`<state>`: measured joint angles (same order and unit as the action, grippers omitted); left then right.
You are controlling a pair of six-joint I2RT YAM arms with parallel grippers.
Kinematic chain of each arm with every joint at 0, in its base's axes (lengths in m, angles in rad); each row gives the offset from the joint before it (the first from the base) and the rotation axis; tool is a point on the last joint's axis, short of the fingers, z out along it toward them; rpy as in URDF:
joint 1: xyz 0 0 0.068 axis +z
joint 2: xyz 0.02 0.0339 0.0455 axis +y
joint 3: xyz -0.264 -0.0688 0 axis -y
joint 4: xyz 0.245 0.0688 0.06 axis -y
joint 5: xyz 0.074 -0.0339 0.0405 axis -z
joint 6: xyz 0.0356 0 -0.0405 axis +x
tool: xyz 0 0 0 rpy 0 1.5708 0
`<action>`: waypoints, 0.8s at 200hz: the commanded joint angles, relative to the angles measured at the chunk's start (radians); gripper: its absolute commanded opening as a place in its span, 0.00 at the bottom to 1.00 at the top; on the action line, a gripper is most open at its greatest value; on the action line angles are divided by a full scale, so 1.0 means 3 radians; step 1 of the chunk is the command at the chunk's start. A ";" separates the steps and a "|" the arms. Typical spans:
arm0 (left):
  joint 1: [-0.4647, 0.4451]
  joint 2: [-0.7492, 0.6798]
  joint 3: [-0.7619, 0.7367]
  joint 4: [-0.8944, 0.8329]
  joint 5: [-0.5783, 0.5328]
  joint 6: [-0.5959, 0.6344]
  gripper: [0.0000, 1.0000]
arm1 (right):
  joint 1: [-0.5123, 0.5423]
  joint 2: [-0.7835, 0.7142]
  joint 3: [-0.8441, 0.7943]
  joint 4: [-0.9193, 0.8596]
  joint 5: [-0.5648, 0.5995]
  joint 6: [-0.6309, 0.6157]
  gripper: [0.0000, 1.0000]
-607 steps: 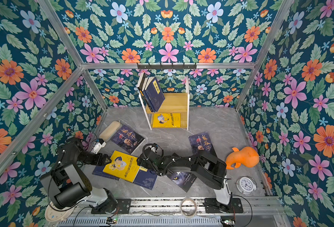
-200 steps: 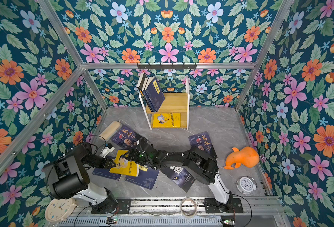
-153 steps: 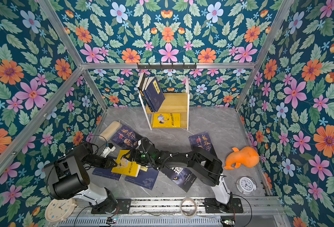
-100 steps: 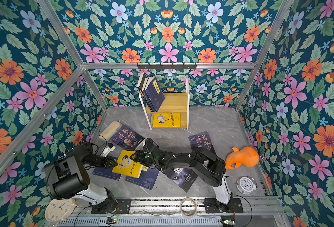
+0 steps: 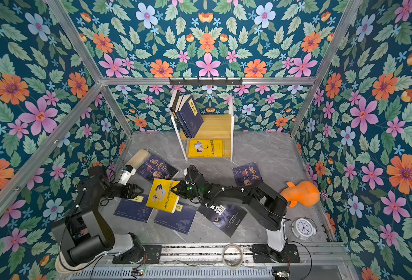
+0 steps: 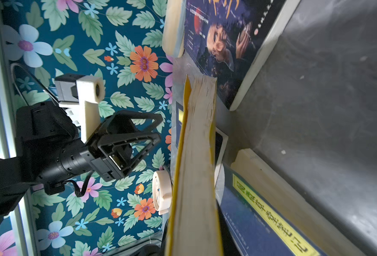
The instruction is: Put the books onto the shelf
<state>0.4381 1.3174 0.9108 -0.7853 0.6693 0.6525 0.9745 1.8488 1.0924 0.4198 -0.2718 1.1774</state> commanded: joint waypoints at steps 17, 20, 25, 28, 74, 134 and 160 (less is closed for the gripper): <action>-0.0498 -0.0296 0.0209 0.0891 0.0286 -0.0987 0.81 | -0.0186 -0.0434 -0.0191 0.0169 -0.0270 -0.0282 0.00; -0.0546 -0.0310 0.0221 0.0952 0.0289 -0.1058 0.82 | -0.0203 -0.0480 -0.0224 0.0168 -0.0281 -0.0295 0.00; -0.0631 -0.0325 0.0258 0.1037 0.0295 -0.1172 0.84 | -0.0239 -0.0579 -0.0289 0.0168 -0.0302 -0.0317 0.00; -0.0674 -0.0326 0.0276 0.1082 0.0312 -0.1241 0.85 | -0.0259 -0.0601 -0.0331 0.0169 -0.0310 -0.0337 0.00; -0.1303 -0.0331 0.0349 0.1832 0.0411 -0.2066 0.96 | -0.0683 -0.1652 -0.0960 -0.0019 -0.0446 -0.0526 0.00; -0.1726 -0.0528 -0.0287 0.3148 0.0785 -0.3496 1.00 | -0.1461 -0.2618 -0.1370 -0.0260 -0.1070 -0.0662 0.00; -0.1729 -0.0590 -0.0715 0.3862 0.0953 -0.3841 0.99 | -0.1581 -0.2640 -0.1339 -0.0220 -0.1354 -0.0683 0.00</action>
<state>-0.0799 1.1538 0.7689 0.0956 0.8745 -0.3153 0.5209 1.0649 0.6788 0.2924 -0.5419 0.9863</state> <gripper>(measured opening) 0.991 0.155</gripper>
